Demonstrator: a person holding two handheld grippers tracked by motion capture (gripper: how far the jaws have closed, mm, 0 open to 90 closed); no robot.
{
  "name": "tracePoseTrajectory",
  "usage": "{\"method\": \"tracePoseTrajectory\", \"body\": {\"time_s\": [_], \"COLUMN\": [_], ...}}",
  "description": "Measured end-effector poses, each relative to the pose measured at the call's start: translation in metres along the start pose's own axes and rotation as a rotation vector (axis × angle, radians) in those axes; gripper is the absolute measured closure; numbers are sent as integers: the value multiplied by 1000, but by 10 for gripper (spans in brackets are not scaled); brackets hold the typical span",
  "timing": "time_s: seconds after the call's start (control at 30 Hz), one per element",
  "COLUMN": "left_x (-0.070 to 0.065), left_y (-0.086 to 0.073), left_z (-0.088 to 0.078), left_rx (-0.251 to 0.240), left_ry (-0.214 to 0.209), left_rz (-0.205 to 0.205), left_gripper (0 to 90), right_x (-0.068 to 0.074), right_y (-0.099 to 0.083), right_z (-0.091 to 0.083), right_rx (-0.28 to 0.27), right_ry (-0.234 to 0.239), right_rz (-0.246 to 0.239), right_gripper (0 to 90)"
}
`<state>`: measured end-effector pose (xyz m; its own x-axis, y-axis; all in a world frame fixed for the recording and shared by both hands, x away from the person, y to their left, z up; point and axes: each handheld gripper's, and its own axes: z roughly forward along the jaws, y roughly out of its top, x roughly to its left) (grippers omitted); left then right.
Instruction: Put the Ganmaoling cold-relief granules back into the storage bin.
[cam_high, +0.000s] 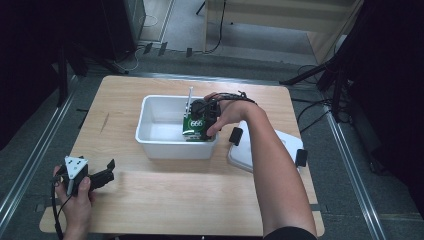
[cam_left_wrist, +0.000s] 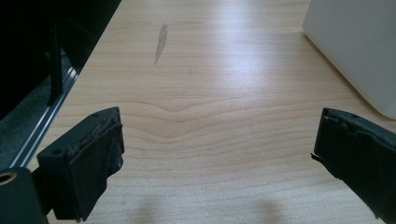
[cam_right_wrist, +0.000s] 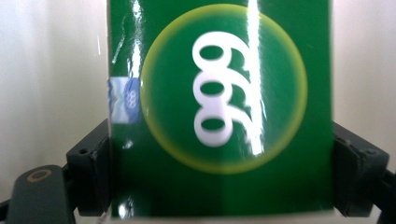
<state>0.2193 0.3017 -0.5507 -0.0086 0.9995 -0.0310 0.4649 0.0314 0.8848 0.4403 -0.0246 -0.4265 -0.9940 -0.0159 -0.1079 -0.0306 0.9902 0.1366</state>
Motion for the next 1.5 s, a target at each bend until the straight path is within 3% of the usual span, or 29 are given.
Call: {"method": "tracePoseTrajectory", "body": {"time_s": [0.1, 0.2, 0.37, 0.87, 1.5], "left_x": [0, 0, 0, 0, -1], "left_y": [0, 0, 0, 0, 0], "left_z": [0, 0, 0, 0, 0], "left_rx": [1, 1, 0, 0, 4], "left_ry": [-1, 0, 0, 2, 5], "left_rz": [1, 1, 0, 4, 12], "left_gripper": [23, 23, 23, 23, 23], "right_x": [-1, 0, -1, 0, 6], "right_y": [0, -1, -3, -11, -61], "right_z": [1, -1, -4, -43, -90], "right_rx": [4, -10, -27, -136, -177], "right_ry": [-23, -11, -18, -43, -106], "right_rz": [1, 20, 10, 70, 164], "right_gripper": [135, 139, 139, 127, 122]}}
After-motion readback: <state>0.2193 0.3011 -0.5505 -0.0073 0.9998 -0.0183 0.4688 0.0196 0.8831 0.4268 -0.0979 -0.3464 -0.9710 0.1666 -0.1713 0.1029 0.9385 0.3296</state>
